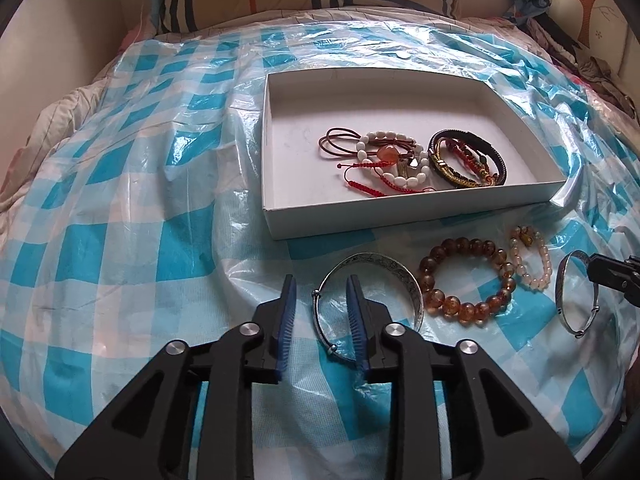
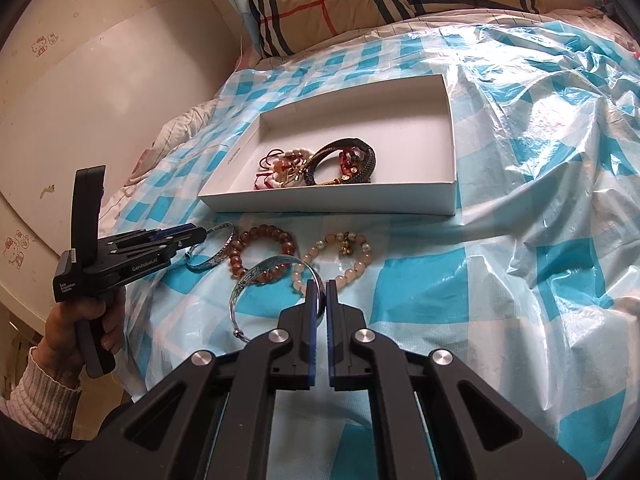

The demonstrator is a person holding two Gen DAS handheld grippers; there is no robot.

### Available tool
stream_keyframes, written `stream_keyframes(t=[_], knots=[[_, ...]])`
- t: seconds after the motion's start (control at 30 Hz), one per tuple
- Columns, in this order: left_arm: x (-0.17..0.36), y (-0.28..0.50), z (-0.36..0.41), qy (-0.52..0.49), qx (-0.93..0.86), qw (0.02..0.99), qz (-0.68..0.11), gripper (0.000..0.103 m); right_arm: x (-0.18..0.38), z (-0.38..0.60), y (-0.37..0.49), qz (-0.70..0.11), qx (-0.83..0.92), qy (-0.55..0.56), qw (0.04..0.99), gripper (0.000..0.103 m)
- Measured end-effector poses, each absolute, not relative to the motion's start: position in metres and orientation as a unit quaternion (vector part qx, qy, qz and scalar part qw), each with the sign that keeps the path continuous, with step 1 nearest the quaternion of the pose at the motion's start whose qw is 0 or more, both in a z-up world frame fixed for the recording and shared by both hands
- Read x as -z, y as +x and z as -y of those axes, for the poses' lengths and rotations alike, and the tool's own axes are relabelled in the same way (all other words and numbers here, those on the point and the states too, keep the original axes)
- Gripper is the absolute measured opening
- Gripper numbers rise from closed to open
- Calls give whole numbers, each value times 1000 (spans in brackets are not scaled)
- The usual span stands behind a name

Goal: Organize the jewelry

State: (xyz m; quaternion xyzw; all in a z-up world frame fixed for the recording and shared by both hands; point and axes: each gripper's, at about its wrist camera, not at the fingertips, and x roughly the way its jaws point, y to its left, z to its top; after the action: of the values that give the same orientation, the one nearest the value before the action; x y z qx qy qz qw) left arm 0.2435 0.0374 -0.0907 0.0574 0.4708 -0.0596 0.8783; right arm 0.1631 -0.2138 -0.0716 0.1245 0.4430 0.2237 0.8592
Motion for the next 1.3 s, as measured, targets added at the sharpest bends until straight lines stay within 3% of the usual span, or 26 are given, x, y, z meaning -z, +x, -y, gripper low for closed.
stream_keyframes(t=[0.1, 0.13, 0.17, 0.2, 0.63, 1.3], knots=[[98, 248, -37, 56, 64, 875, -477, 29, 75, 216, 162, -446, -221, 126, 858, 5], [100, 248, -37, 54, 64, 873, -481, 23, 77, 216, 162, -448, -220, 128, 857, 5], [102, 248, -36, 55, 65, 871, -483, 8, 79, 216, 162, -449, -219, 130, 856, 5], [103, 246, -36, 55, 71, 870, -484, 6, 80, 217, 161, -450, -219, 132, 856, 5], [59, 188, -38, 2, 81, 884, -459, 5, 57, 220, 142, -425, -225, 163, 861, 5], [-22, 129, -6, 73, 72, 924, -369, 5, 14, 230, 107, -373, -236, 194, 876, 5]])
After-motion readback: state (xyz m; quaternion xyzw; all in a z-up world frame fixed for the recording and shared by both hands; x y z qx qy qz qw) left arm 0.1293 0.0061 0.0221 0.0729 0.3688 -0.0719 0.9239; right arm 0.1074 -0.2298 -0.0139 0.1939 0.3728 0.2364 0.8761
